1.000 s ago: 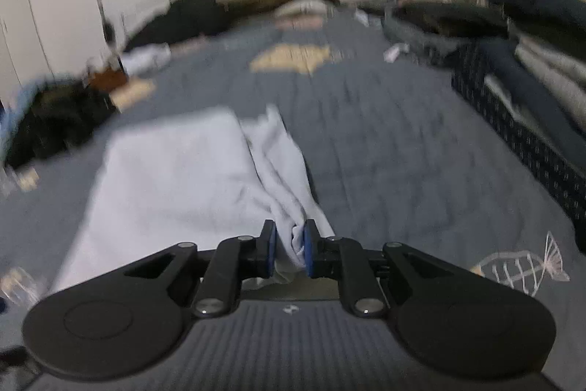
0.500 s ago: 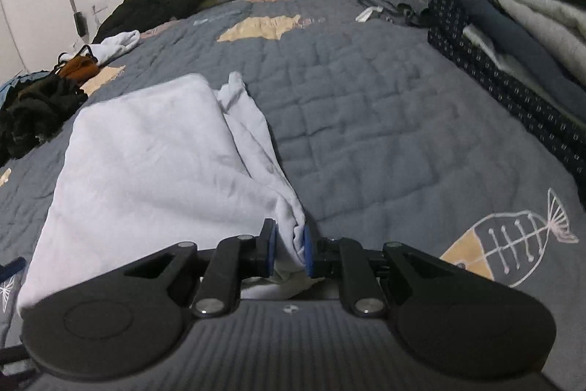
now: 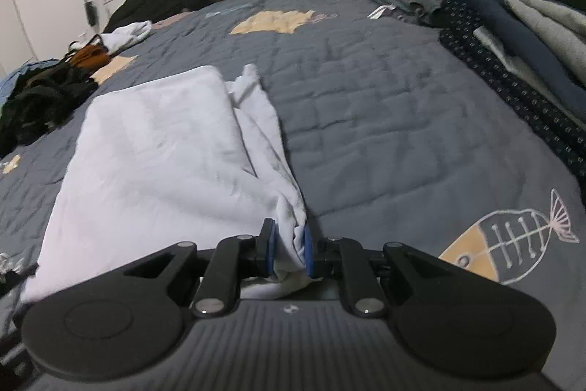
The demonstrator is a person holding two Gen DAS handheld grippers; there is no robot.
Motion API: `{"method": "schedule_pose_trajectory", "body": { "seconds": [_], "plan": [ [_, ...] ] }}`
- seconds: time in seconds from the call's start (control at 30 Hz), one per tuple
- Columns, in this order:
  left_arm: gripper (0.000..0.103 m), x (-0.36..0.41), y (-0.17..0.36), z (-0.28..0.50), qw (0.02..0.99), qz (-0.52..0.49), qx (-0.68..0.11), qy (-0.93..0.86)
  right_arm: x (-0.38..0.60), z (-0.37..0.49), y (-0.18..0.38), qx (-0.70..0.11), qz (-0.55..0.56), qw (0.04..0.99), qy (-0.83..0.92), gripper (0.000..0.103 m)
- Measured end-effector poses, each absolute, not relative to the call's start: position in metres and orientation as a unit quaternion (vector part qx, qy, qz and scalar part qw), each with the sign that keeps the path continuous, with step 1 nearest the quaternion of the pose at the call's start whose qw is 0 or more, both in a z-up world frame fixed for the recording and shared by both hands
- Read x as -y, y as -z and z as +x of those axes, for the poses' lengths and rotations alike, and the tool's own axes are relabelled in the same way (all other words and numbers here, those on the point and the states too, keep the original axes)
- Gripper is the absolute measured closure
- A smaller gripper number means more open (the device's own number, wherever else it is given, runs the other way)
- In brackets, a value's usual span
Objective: Fold clothes
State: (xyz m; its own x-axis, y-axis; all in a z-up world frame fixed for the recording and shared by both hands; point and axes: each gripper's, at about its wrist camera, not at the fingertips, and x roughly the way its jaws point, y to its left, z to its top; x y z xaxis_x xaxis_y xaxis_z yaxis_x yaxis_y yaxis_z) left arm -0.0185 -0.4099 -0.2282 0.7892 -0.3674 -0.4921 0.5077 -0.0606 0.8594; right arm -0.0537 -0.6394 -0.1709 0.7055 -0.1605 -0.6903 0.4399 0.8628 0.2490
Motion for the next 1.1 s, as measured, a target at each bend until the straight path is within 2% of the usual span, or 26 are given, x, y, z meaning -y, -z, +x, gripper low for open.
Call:
{"method": "schedule_pose_trajectory", "body": {
  "seconds": [0.17,0.33,0.43,0.47,0.5,0.53,0.6,0.67,0.7,0.87,1.0,1.1],
  "plan": [
    [0.091,0.361,0.196,-0.017,0.674,0.662,-0.078,0.319,0.615,-0.060,0.163,-0.354,0.216,0.901,0.129,0.089],
    [0.090,0.302,0.173,-0.037,0.673,0.625,-0.159,0.361,0.569,-0.073,0.154,-0.370,0.241,0.895,0.060,0.089],
    [0.074,0.282,0.173,-0.059,0.663,0.609,-0.195,0.389,0.538,-0.082,0.155,-0.396,0.219,0.891,0.033,0.088],
    [0.058,0.278,0.173,-0.066,0.657,0.606,-0.205,0.398,0.537,-0.085,0.152,-0.394,0.217,0.893,0.033,0.086],
    [0.053,0.276,0.168,-0.070,0.655,0.598,-0.211,0.409,0.539,-0.088,0.147,-0.387,0.217,0.895,0.038,0.085],
    [0.053,0.272,0.160,-0.073,0.661,0.583,-0.217,0.420,0.540,-0.092,0.141,-0.381,0.217,0.898,0.042,0.083],
    [0.050,0.262,0.132,-0.069,0.697,0.514,-0.235,0.440,0.543,-0.099,0.131,-0.369,0.216,0.902,0.050,0.075],
    [0.039,0.254,0.104,-0.058,0.741,0.430,-0.248,0.453,0.547,-0.106,0.121,-0.357,0.216,0.907,0.058,0.072],
    [0.038,0.253,0.091,-0.049,0.766,0.380,-0.251,0.453,0.548,-0.109,0.116,-0.351,0.215,0.909,0.062,0.071],
    [0.038,0.266,0.070,-0.007,0.848,0.219,-0.240,0.420,0.573,-0.059,0.097,-0.296,0.189,0.934,0.064,0.069],
    [0.038,0.285,0.074,0.021,0.877,0.128,-0.239,0.397,0.568,-0.007,0.117,-0.296,0.178,0.938,0.037,0.069],
    [0.038,0.294,0.086,0.039,0.882,0.099,-0.253,0.386,0.563,0.032,0.132,-0.296,0.171,0.940,0.016,0.069]
  ]
}}
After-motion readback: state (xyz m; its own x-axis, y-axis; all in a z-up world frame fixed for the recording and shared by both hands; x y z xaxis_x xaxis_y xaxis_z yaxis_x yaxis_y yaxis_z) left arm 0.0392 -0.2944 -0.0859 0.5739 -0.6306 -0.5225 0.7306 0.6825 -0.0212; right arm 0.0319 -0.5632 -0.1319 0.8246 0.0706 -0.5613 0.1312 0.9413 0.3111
